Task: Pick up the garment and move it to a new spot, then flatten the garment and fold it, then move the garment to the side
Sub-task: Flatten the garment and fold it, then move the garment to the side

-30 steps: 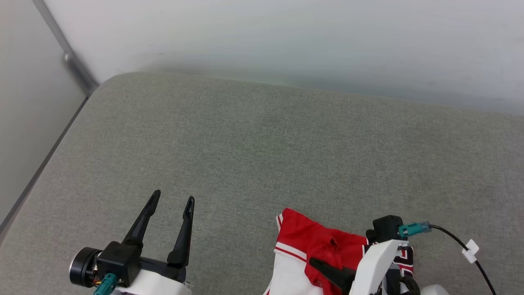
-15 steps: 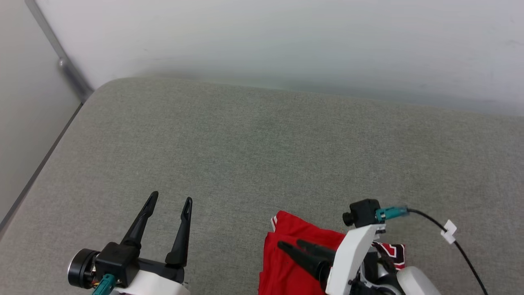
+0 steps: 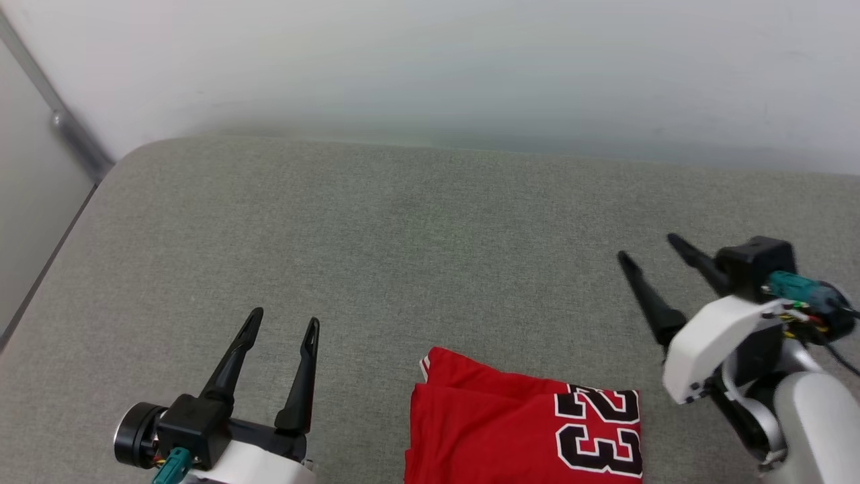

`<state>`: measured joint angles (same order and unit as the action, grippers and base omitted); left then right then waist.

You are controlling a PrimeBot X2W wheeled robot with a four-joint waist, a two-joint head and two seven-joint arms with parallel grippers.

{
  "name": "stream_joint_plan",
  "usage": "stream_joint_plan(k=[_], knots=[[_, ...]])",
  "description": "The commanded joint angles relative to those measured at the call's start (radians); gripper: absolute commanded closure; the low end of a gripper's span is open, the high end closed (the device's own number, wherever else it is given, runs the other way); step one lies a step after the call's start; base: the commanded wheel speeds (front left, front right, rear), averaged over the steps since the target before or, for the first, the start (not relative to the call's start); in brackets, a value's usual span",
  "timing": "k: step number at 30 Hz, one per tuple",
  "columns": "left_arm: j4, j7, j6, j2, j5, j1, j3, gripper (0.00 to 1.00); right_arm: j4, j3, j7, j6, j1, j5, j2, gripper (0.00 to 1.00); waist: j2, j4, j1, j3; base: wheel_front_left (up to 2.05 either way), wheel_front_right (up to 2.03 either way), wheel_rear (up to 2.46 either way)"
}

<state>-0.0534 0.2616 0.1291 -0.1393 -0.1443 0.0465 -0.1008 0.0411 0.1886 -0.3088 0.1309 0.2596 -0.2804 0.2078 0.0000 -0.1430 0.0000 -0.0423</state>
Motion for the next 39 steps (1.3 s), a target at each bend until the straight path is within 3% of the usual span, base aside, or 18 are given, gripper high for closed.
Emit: stream_joint_plan(k=[1, 5, 13, 25, 39], knots=[[-0.003, 0.005, 0.002, 0.004, -0.002, -0.011, -0.003, 0.00, -0.022, -0.035, 0.047, -0.001, -0.023, 0.033, 0.032, 0.00, 0.0000, 0.011, 0.0000, -0.002, 0.00, 0.00, 0.00], [-0.006, 0.005, 0.002, 0.008, -0.012, -0.008, -0.003, 0.00, -0.063, -0.142, 0.137, -0.001, -0.078, 0.068, 0.057, 0.00, 0.0000, 0.023, 0.0000, -0.001, 0.00, 0.00, 0.00], [-0.014, 0.005, 0.002, 0.010, -0.026, 0.006, 0.003, 0.00, -0.160, -0.291, 0.287, 0.000, -0.259, 0.105, -0.024, 0.00, 0.0000, 0.035, 0.0000, -0.001, 0.00, 0.00, 0.00], [-0.018, 0.005, 0.002, 0.009, -0.035, 0.030, -0.012, 0.00, -0.189, -0.263, 0.343, 0.000, -0.365, 0.127, -0.113, 0.00, 0.0000, 0.039, 0.0000, 0.015, 0.00, 0.00, 0.00], [-0.011, 0.005, 0.002, 0.011, -0.035, 0.025, -0.020, 0.00, -0.171, -0.260, 0.338, 0.000, -0.363, 0.118, -0.127, 0.00, 0.0000, 0.025, 0.0000, 0.006, 0.00, 0.00, 0.00]])
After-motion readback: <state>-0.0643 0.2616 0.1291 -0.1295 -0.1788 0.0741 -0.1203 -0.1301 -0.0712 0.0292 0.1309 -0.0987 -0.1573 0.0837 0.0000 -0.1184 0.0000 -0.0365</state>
